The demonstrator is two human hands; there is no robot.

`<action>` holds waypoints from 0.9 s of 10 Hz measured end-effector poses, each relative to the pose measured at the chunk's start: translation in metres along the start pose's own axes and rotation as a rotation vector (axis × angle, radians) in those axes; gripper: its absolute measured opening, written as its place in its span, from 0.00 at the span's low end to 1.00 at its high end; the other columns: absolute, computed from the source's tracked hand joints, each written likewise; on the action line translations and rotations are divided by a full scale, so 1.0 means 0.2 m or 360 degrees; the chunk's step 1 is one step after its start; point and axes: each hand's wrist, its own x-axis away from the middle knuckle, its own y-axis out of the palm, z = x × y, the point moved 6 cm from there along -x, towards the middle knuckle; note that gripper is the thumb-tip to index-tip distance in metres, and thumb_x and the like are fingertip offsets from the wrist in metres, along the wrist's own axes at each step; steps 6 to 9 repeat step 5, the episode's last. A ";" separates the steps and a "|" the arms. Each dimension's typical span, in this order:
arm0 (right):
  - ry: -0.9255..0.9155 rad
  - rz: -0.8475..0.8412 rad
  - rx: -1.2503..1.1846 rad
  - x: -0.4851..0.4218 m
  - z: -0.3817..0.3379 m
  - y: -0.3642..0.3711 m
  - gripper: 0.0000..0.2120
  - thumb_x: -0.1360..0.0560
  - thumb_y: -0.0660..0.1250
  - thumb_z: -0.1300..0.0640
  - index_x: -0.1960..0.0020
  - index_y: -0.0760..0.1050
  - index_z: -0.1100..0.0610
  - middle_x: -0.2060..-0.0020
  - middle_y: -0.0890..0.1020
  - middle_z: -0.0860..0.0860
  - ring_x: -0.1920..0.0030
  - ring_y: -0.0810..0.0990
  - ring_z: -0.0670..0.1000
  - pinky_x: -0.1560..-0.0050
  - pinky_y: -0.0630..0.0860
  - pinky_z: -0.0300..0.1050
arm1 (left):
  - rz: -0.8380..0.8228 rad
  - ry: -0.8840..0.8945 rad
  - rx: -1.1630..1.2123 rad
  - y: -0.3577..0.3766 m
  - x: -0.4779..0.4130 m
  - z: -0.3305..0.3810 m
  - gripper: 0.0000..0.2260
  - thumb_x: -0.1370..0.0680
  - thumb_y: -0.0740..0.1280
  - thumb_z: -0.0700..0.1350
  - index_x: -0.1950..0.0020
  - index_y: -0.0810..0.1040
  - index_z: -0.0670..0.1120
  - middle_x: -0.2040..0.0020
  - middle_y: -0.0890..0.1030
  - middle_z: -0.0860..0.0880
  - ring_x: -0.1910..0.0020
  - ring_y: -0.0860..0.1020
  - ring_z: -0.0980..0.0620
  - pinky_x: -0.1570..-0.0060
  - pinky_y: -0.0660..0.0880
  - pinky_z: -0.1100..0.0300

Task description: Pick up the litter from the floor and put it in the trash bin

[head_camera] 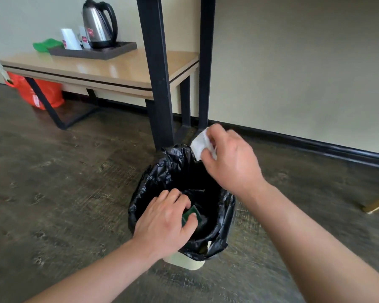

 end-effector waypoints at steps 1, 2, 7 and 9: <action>-0.0103 -0.0158 0.0016 0.05 -0.08 0.18 0.10 0.29 0.66 0.62 0.48 0.77 0.56 0.55 0.84 0.53 0.56 0.78 0.58 0.56 0.77 0.53 | 0.0155 0.0030 0.0072 -0.02 0.02 0.00 0.09 0.22 0.61 0.52 0.58 0.76 0.50 0.60 0.74 0.55 0.59 0.74 0.51 0.57 0.76 0.51; -0.0093 -0.0498 0.0239 0.13 -0.08 0.39 0.16 0.27 0.64 0.61 0.40 0.78 0.56 0.47 0.84 0.55 0.48 0.79 0.60 0.48 0.76 0.53 | 0.0263 0.0066 0.0134 -0.04 0.03 0.01 0.10 0.23 0.63 0.50 0.62 0.76 0.49 0.63 0.75 0.53 0.61 0.75 0.51 0.60 0.75 0.55; -0.0071 -0.1127 0.0730 0.29 0.01 0.53 0.20 0.24 0.65 0.53 0.32 0.74 0.50 0.40 0.82 0.51 0.37 0.76 0.57 0.37 0.65 0.56 | 0.0329 0.0141 0.0166 -0.07 0.05 -0.01 0.13 0.23 0.65 0.47 0.64 0.64 0.52 0.64 0.67 0.57 0.64 0.72 0.53 0.64 0.65 0.63; -0.0071 -0.1127 0.0730 0.29 0.01 0.53 0.20 0.24 0.65 0.53 0.32 0.74 0.50 0.40 0.82 0.51 0.37 0.76 0.57 0.37 0.65 0.56 | 0.0329 0.0141 0.0166 -0.07 0.05 -0.01 0.13 0.23 0.65 0.47 0.64 0.64 0.52 0.64 0.67 0.57 0.64 0.72 0.53 0.64 0.65 0.63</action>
